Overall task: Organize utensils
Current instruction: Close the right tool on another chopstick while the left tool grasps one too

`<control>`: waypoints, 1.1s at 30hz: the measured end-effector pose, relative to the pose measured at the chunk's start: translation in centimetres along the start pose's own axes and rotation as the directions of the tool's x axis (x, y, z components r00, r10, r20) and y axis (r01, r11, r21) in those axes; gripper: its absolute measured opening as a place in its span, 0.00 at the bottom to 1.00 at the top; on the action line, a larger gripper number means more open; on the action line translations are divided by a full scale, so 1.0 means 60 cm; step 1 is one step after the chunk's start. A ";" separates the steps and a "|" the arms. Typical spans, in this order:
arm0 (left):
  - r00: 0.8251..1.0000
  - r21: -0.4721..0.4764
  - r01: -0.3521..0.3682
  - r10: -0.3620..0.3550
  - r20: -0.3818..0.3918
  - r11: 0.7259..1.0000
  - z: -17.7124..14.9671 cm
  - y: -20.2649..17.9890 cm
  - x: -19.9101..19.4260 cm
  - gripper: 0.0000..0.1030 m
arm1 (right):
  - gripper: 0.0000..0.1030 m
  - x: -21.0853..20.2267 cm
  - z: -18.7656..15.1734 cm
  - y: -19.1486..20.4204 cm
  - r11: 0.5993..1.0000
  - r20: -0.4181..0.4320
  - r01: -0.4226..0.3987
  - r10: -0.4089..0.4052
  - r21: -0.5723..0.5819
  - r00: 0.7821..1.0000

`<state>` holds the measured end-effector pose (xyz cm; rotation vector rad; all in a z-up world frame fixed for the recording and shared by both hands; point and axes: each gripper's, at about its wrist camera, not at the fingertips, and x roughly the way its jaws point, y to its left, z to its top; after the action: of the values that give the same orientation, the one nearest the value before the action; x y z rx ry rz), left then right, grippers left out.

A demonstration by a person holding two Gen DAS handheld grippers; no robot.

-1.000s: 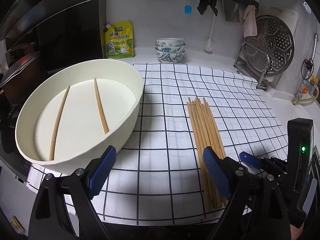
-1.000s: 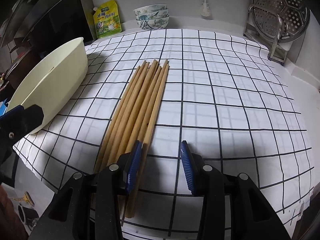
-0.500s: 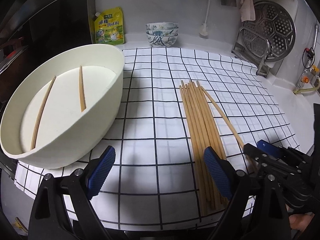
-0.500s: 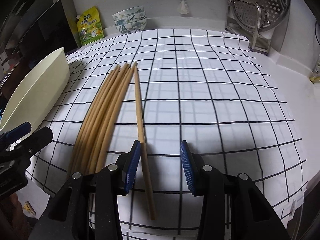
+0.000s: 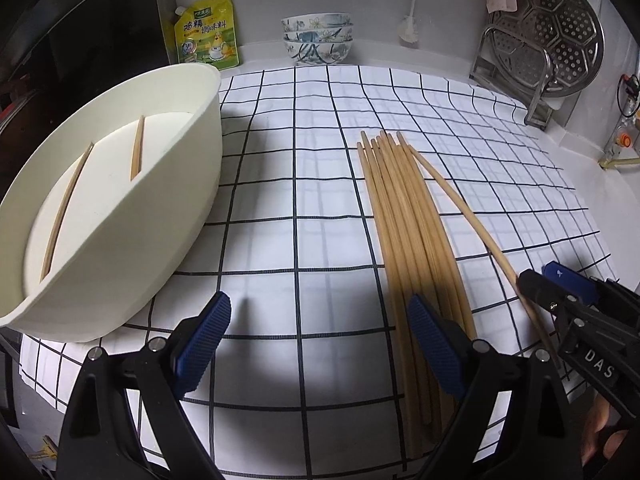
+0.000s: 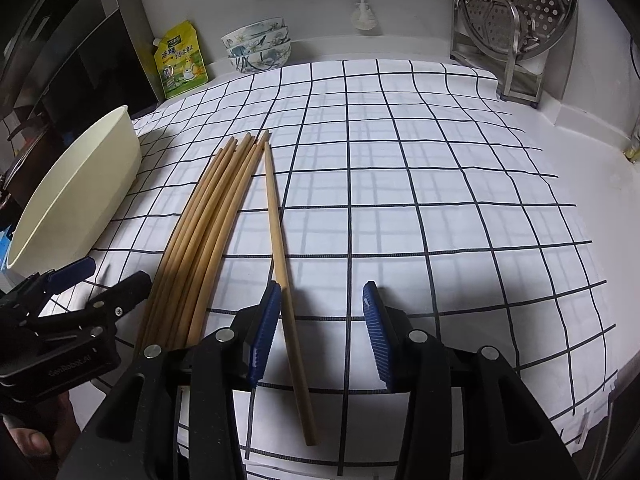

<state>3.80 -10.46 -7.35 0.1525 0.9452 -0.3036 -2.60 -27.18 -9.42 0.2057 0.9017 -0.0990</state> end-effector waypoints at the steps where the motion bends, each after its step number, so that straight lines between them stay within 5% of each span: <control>1: 1.000 0.002 -0.003 0.003 -0.006 1.000 -0.001 -0.001 0.003 0.86 | 0.40 0.000 0.000 0.002 1.000 0.001 -0.001 0.001 -0.001 1.000; 11: 1.000 -0.007 -0.019 0.019 -0.015 1.000 -0.007 0.003 0.009 0.93 | 0.41 0.004 0.003 0.004 1.000 -0.002 -0.014 0.014 -0.006 1.000; 23: 0.992 0.030 -0.120 0.121 -0.020 0.992 0.013 -0.003 0.020 0.92 | 0.41 0.018 0.014 0.012 0.999 -0.009 -0.019 0.019 -0.042 1.000; 33: 0.993 0.021 -0.119 0.120 -0.014 0.993 0.035 -0.008 0.042 0.92 | 0.41 0.037 0.030 0.031 0.993 0.007 0.012 -0.011 -0.121 1.000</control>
<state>6.68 -11.93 -8.20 0.2292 0.9440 -0.2016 0.47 -25.77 -9.84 0.0875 0.8998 -0.0552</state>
